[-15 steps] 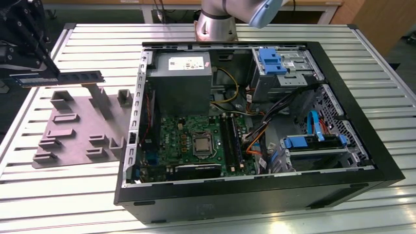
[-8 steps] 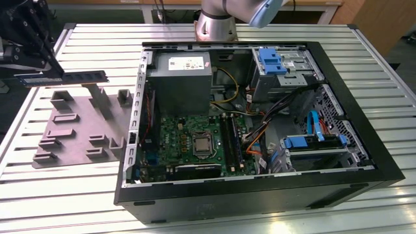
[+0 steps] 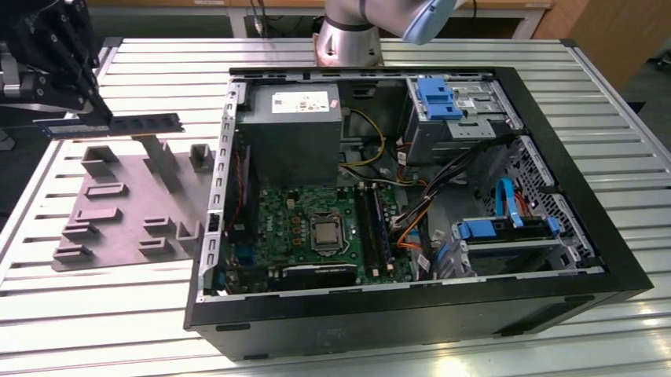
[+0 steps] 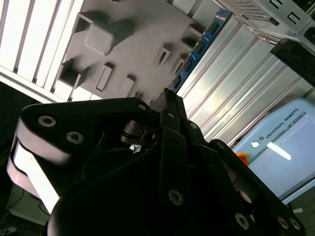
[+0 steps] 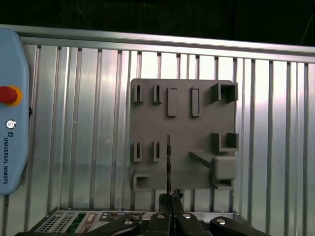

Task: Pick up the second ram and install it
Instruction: 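Pick up the second ram and move it above second insertion slot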

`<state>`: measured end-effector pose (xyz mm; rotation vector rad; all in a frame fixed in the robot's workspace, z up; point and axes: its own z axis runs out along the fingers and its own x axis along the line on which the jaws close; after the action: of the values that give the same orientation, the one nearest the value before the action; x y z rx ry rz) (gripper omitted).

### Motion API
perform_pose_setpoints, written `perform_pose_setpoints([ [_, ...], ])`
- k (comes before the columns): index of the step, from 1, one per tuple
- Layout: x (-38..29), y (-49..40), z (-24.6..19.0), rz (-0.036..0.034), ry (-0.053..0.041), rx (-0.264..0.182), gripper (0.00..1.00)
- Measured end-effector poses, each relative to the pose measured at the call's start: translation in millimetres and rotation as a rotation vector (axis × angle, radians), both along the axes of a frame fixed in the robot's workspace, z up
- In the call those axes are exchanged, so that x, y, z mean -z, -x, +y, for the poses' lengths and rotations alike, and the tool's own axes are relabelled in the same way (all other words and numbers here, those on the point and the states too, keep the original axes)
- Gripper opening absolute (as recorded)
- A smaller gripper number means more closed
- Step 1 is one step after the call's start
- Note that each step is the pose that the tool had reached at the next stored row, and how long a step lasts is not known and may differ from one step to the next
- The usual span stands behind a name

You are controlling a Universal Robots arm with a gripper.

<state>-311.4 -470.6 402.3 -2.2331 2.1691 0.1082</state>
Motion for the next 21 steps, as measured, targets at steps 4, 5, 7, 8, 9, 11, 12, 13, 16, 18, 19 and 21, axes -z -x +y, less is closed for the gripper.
perform_pose_setpoints([
  [4,0.0,-3.8,0.0,0.0,0.0,0.0,0.11],
  [5,0.0,-4.8,0.0,0.0,0.0,0.0,0.11],
  [7,0.0,-6.7,0.0,0.0,0.0,0.0,0.11],
  [8,0.0,-7.7,0.0,0.0,0.0,0.0,0.11],
  [9,0.0,-8.6,0.0,0.0,0.0,0.0,0.11],
  [11,0.0,-10.6,0.0,0.0,-0.0001,0.0,0.11],
  [12,0.0,-11.7,0.0,0.0,0.0,0.0,0.11],
  [13,0.0,-12.6,0.0,0.0,0.0,0.0,0.11],
  [16,0.0,-15.8,0.0,-0.0001,-0.0001,0.0,0.11],
  [18,0.0,-17.9,0.0,0.0,0.0,0.0,0.11],
  [19,0.0,-18.9,0.0,-0.0001,-0.0001,0.0,0.11],
  [21,0.0,-21.1,0.0,0.0,0.0,0.0,0.11],
])
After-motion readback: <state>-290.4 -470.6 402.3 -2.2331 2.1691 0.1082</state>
